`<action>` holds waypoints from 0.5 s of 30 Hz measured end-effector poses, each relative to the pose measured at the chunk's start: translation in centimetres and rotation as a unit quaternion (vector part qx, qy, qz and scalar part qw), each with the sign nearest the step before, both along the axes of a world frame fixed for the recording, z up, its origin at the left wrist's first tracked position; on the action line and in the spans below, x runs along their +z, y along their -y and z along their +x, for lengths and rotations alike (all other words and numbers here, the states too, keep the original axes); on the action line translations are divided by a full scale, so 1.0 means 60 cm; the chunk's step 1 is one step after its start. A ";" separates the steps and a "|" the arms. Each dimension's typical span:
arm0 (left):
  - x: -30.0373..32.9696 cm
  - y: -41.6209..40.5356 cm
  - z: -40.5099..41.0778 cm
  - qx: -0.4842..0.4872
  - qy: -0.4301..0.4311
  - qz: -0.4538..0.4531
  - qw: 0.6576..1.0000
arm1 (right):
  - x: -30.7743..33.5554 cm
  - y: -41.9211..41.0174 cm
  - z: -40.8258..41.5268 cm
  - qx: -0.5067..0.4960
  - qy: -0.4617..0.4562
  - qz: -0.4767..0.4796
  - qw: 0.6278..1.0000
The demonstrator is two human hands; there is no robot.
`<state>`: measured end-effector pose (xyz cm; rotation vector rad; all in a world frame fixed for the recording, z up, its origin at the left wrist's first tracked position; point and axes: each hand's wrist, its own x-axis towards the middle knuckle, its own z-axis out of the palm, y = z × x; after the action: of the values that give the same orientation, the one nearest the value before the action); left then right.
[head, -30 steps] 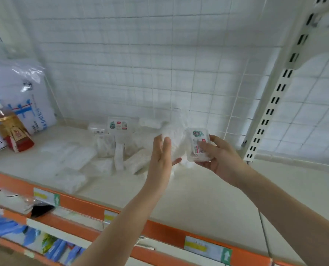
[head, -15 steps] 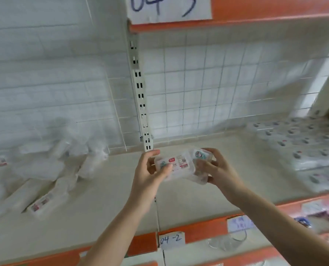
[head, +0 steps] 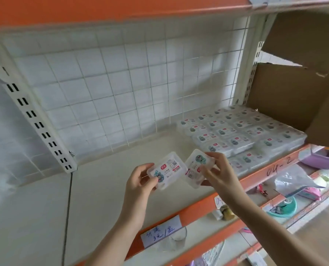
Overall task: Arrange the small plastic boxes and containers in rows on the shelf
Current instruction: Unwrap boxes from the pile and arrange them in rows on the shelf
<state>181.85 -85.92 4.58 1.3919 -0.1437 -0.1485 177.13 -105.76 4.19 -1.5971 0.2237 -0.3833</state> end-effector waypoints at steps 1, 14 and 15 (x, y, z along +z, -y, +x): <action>-0.003 0.018 -0.002 -0.002 -0.002 -0.002 1.000 | -0.003 0.018 -0.003 -0.010 0.006 -0.004 1.000; -0.037 0.224 -0.026 -0.022 0.032 0.033 0.999 | -0.042 0.211 -0.027 -0.216 0.004 -0.141 0.966; -0.042 0.237 -0.027 -0.019 0.040 0.036 0.998 | -0.040 0.218 -0.026 -0.219 -0.002 -0.156 0.963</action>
<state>180.22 -100.12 2.04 1.4683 -0.2333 -0.1299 175.56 -118.81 1.79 -1.8554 0.5470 -0.7887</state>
